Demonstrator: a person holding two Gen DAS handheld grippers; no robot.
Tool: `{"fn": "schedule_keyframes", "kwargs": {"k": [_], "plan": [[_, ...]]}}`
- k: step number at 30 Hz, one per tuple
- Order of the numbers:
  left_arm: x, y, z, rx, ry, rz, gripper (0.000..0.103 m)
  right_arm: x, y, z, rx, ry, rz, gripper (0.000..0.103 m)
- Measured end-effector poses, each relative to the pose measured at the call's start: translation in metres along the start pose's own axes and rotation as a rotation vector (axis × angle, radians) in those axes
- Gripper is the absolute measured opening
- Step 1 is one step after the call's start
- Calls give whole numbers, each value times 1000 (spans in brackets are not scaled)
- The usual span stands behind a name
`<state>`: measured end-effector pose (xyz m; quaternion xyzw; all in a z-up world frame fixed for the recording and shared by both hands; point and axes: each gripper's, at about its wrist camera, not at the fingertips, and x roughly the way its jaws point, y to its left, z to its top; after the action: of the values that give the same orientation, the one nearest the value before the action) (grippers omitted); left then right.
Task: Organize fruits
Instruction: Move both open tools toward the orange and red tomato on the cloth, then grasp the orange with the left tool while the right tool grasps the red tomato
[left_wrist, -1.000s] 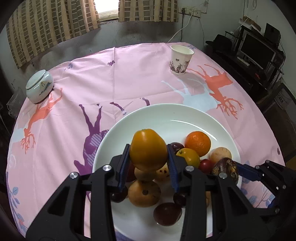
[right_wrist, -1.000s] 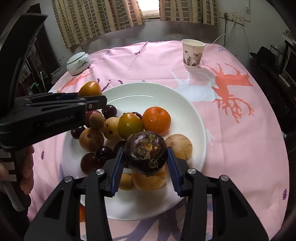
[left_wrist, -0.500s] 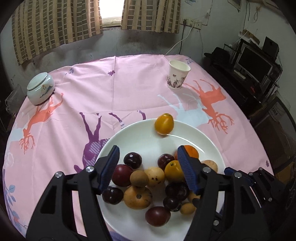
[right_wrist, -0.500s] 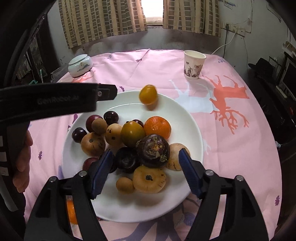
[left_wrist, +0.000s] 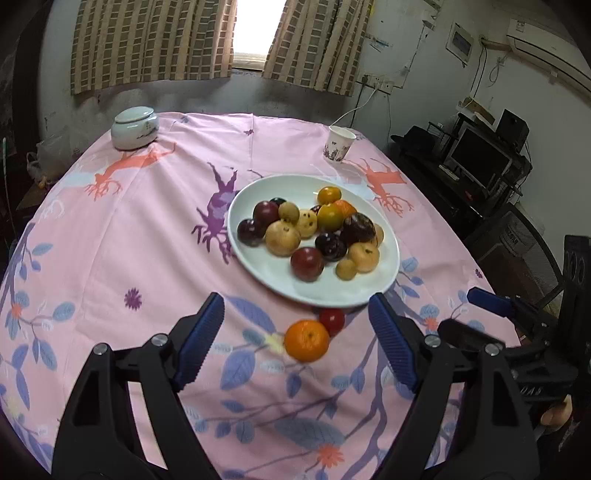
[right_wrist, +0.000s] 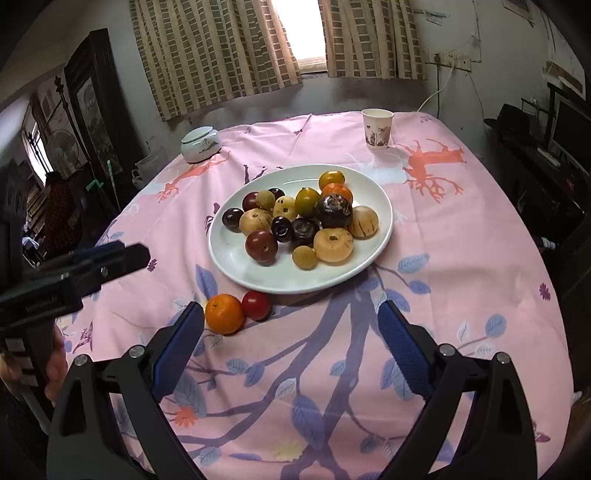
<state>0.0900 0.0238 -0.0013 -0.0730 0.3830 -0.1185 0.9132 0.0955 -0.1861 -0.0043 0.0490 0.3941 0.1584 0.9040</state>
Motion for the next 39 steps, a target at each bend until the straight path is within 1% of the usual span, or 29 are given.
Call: {"fn": "schedule_keyframes", "kwargs": {"k": [3,5,7,11,15,18,19,20,21,22,23,24,28,33,39], "plan": [[-13,7,-23,-21,14,12,82,-10,3,-7,27,-16,15,95],[-22,11,-32,-17,9,25,82,-15,7,-11,32,-23,22,95],[-31,14,-37,-16,-8,46,82,-19,12,-14,22,-26,24,95],[-40,20,-41,-27,-17,53,84,-22,22,-21,-12,-13,14,95],[-41,27,-48,-31,-16,64,84,-12,27,-29,-48,12,-19,95],[-39,32,-52,-43,-1,60,84,6,30,-32,-88,-4,-54,95],[-38,34,-53,-46,5,57,84,15,30,-33,-100,0,-64,89],[-37,36,-55,-49,8,56,84,25,32,-33,-112,21,-61,80],[-37,38,-55,-52,11,56,84,36,33,-32,-122,53,-49,62],[-37,39,-56,-55,12,55,84,47,34,-31,-125,76,-38,55],[-37,41,-56,-56,12,54,84,58,34,-29,-129,91,-38,53],[-37,42,-56,-57,11,53,84,69,36,-28,-139,108,-48,48],[-36,47,-57,-60,10,56,84,99,32,-25,-119,161,-44,46],[-27,55,-56,-77,27,52,84,119,31,-21,-116,199,-49,44],[-13,55,-58,-78,55,31,84,135,50,-16,-187,180,-56,43]]}}
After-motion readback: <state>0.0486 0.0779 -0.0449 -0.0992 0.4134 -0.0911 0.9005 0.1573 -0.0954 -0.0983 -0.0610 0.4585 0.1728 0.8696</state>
